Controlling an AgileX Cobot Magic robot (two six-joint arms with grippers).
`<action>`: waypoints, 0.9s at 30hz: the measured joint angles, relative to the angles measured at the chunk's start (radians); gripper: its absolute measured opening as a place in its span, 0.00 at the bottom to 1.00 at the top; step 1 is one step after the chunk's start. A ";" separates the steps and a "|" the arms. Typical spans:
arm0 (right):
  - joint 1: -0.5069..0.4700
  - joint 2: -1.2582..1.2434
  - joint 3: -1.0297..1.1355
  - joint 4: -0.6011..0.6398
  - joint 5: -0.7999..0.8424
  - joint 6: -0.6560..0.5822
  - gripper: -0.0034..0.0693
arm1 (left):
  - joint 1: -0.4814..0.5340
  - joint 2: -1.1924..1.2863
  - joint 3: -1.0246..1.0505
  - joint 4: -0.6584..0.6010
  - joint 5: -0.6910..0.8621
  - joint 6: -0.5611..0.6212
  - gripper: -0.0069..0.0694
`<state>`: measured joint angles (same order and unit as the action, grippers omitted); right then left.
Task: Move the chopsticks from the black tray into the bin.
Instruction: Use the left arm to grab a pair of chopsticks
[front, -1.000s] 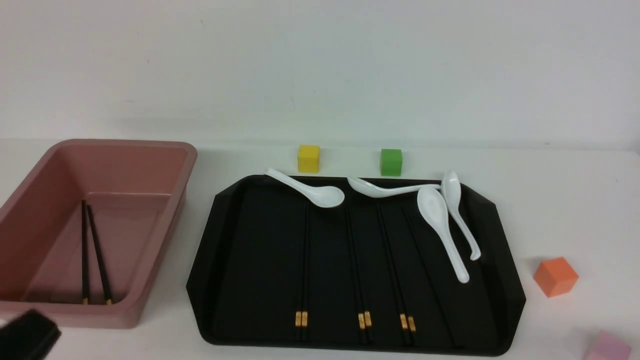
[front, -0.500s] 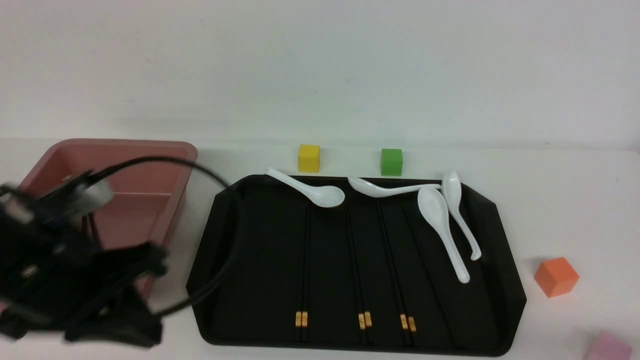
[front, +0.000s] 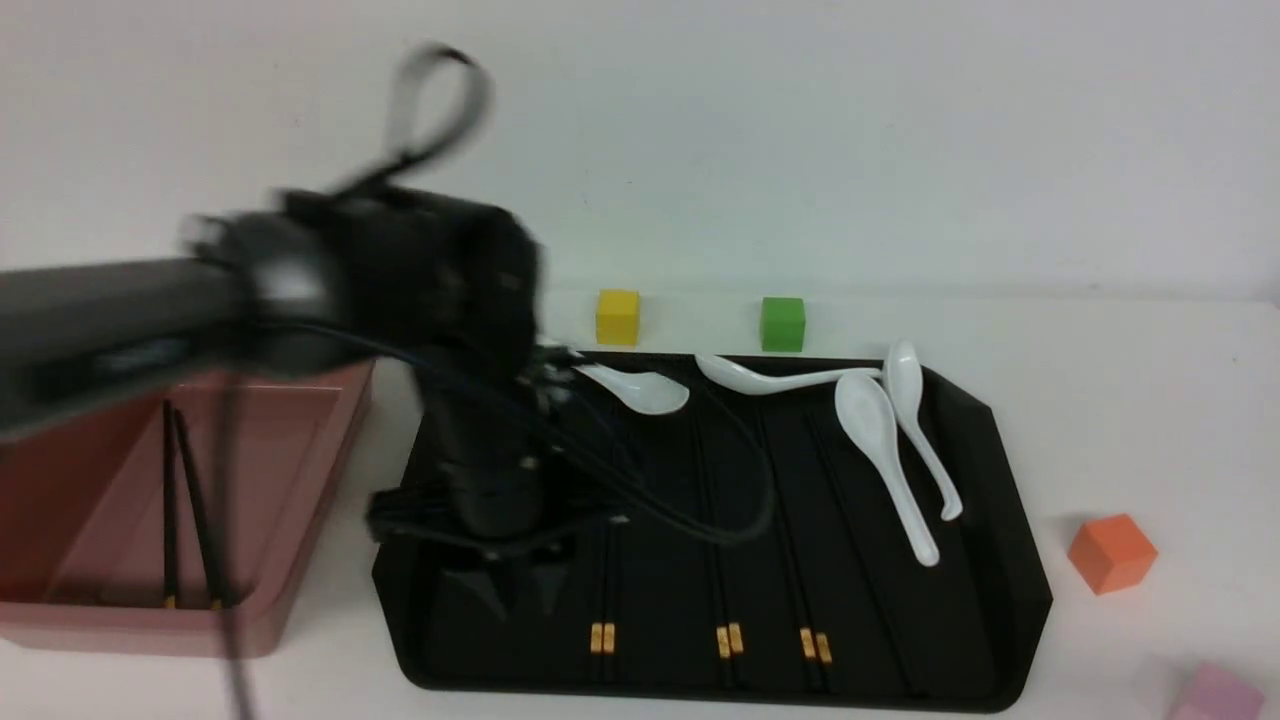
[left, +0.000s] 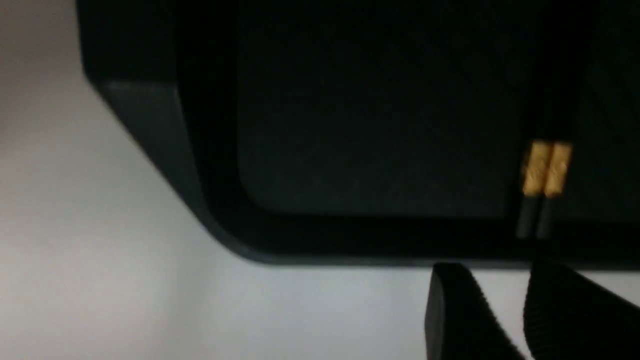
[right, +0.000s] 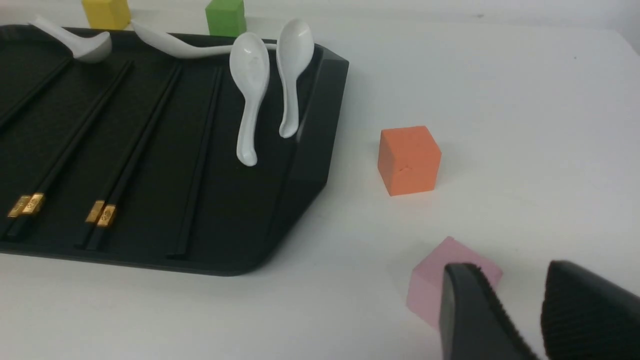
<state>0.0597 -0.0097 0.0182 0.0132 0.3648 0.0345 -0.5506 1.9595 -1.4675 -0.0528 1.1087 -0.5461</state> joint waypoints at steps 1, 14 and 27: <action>0.000 0.000 0.000 0.000 0.000 0.000 0.38 | -0.018 0.038 -0.034 0.024 0.012 -0.004 0.46; 0.000 0.000 0.000 0.000 0.000 0.000 0.38 | -0.076 0.142 -0.238 0.123 0.045 -0.057 0.56; 0.000 0.000 0.000 0.000 0.000 0.000 0.38 | -0.076 0.242 -0.238 0.146 -0.078 -0.074 0.57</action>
<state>0.0597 -0.0097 0.0182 0.0132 0.3648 0.0345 -0.6267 2.2015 -1.7052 0.0935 1.0303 -0.6201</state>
